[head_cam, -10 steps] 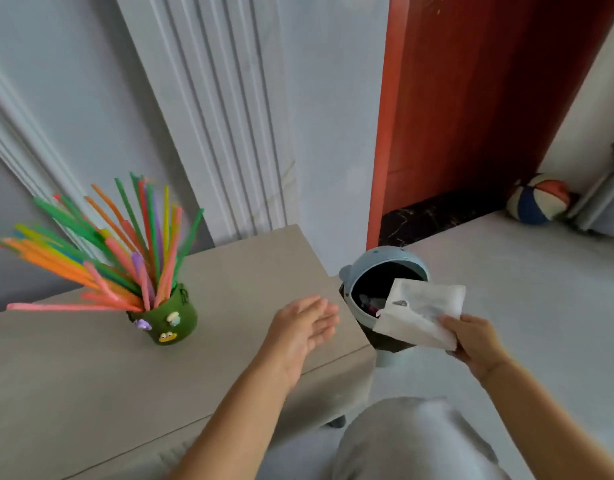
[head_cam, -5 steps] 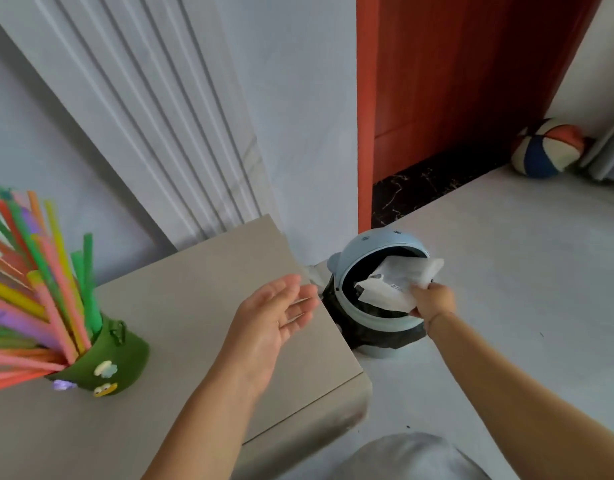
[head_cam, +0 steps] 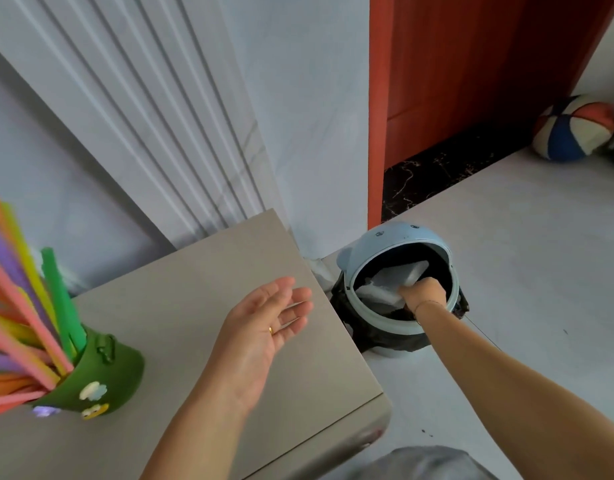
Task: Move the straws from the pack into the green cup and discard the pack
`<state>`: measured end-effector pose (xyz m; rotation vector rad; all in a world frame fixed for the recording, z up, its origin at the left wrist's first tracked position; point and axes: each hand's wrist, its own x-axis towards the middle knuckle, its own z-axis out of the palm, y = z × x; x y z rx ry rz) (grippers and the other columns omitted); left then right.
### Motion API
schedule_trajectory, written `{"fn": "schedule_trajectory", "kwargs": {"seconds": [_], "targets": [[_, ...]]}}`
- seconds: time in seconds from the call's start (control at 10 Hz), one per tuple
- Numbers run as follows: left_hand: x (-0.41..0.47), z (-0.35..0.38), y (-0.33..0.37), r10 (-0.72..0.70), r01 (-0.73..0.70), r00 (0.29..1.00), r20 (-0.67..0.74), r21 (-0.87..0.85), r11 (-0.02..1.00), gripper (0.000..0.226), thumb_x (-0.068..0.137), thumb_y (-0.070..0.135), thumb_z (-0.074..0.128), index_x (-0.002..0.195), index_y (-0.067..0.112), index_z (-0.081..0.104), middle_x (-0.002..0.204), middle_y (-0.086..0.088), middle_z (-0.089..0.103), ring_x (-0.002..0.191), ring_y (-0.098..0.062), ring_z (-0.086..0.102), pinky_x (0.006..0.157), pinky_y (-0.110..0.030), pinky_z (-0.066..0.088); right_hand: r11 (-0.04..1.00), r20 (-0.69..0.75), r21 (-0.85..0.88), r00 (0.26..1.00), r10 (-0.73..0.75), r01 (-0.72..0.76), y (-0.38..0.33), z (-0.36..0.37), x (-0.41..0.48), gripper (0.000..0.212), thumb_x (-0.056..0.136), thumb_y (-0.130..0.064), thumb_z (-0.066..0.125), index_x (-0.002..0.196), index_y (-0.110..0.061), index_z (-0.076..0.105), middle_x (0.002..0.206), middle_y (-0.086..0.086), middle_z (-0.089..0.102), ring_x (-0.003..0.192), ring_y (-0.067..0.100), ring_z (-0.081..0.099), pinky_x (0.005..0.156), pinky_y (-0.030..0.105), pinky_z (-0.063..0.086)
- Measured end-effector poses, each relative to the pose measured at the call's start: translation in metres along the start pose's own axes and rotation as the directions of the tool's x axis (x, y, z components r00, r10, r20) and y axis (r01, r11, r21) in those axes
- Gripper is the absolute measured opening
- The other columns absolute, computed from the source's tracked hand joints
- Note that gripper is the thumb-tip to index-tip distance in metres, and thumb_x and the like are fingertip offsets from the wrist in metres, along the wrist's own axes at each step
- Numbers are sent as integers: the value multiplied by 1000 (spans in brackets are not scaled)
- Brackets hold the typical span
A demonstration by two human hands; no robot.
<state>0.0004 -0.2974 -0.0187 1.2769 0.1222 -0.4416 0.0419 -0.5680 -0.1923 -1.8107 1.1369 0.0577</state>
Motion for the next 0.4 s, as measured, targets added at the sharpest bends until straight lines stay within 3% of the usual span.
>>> {"fn": "schedule_trajectory", "kwargs": {"seconds": [0.1,0.2,0.3,0.4], "targets": [[-3,-1,0,3,-3,1000,-7,-3,1000,38,73,26,64,108,9,65,94,-9,75,89,-19,72,72,-25,57,999,-9,-25,1000,-25,25,-1,-3,-3,26,82,-20,66,70,-4,50,59,7,50,53,21,49,45,27,35],[-8,-2,1,17,-17,1000,-9,-7,1000,37,74,25,64,107,10,65,94,-9,75,89,-20,72,71,-25,57,994,-24,35,995,-99,100,1,-7,-8,24,80,-22,70,86,-2,57,70,7,56,68,26,56,51,25,39],[-19,-1,6,20,-20,1000,6,-12,1000,37,74,25,64,107,10,65,95,-10,75,90,-20,72,70,-24,57,980,-65,123,987,-147,154,2,-15,-26,53,82,-27,70,126,-5,50,115,15,58,94,29,59,72,28,43],[-30,-3,9,36,-36,999,8,-20,999,35,76,25,65,108,10,65,96,-10,75,90,-20,72,69,-24,56,945,-91,206,966,-241,256,3,-27,-50,56,83,-30,69,129,-7,48,116,10,59,90,19,53,77,29,41]]}}
